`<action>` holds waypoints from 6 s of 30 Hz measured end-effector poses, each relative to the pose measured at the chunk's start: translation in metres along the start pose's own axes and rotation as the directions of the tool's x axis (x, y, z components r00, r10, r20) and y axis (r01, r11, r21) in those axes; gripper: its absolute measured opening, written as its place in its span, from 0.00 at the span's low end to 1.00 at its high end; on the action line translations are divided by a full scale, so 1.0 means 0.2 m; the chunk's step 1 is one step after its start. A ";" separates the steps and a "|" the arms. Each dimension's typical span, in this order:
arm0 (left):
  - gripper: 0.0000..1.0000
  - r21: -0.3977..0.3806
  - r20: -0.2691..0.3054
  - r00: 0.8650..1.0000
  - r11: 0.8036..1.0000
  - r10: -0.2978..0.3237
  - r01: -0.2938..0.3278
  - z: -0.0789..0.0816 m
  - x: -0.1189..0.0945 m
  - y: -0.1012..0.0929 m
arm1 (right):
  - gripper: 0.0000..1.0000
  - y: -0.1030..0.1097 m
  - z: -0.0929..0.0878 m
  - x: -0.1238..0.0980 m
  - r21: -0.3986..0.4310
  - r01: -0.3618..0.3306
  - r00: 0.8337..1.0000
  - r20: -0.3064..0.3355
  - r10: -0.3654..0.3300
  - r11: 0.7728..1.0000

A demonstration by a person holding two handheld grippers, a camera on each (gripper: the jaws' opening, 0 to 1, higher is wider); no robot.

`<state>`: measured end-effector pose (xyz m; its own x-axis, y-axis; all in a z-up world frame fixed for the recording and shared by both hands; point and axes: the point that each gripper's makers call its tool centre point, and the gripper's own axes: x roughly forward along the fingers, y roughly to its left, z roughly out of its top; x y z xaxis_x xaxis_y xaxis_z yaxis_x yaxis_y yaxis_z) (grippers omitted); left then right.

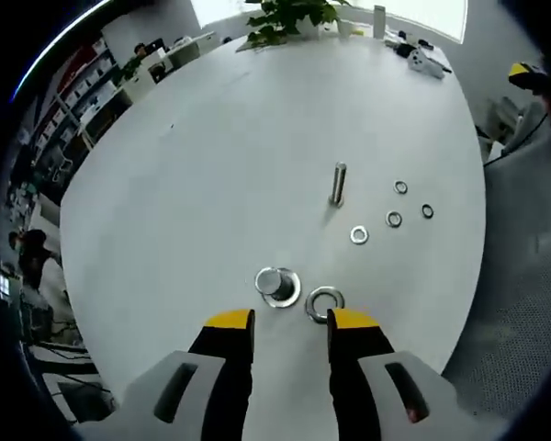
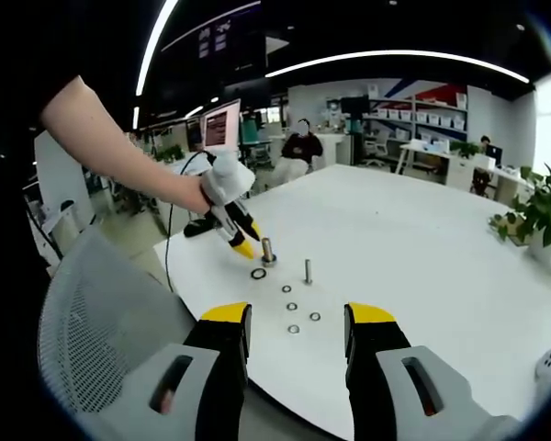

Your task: Place the washer onto the threaded stud by aligning its center hole with the stud, sliding it down to the base, and recovering from edge contact or off-axis alignment until the washer reaches the visible bottom stop.

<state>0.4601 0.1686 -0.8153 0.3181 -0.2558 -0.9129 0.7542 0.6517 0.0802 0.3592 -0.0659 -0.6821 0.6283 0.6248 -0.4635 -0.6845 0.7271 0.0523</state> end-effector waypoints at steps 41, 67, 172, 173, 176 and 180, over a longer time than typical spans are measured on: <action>0.21 -0.081 -0.065 0.997 0.996 -0.051 0.045 -0.02 0.21 -0.13 | 0.42 -0.01 0.00 -0.01 0.003 0.010 1.000 0.004 -0.010 1.000; 0.26 0.104 -0.269 0.958 0.986 -0.100 0.132 -0.17 0.15 -0.17 | 0.42 -0.02 0.00 -0.01 0.002 0.016 1.000 0.010 -0.016 1.000; 0.19 0.205 -0.219 0.974 0.973 -0.058 0.104 0.14 0.06 0.06 | 0.42 -0.04 0.03 -0.02 0.017 0.027 0.999 0.036 -0.027 0.999; 0.19 0.196 -0.218 0.974 0.975 -0.060 0.104 0.14 0.08 0.05 | 0.42 -0.04 0.03 -0.02 0.017 0.027 0.999 0.036 -0.028 0.999; 0.19 0.182 -0.224 0.972 0.978 -0.063 0.105 0.12 0.10 0.05 | 0.42 -0.03 0.03 -0.02 0.017 0.026 0.999 0.035 -0.027 1.000; 0.19 0.191 -0.232 0.971 0.976 -0.059 0.105 0.11 0.13 0.04 | 0.42 -0.03 0.03 -0.02 0.018 0.026 0.999 0.034 -0.027 0.999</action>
<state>0.4867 0.1512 -0.8307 0.1311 -0.1213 -0.9839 0.8794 0.4725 0.0589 0.3630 -0.0719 -0.6759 0.6584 0.6144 -0.4347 -0.6609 0.7483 0.0565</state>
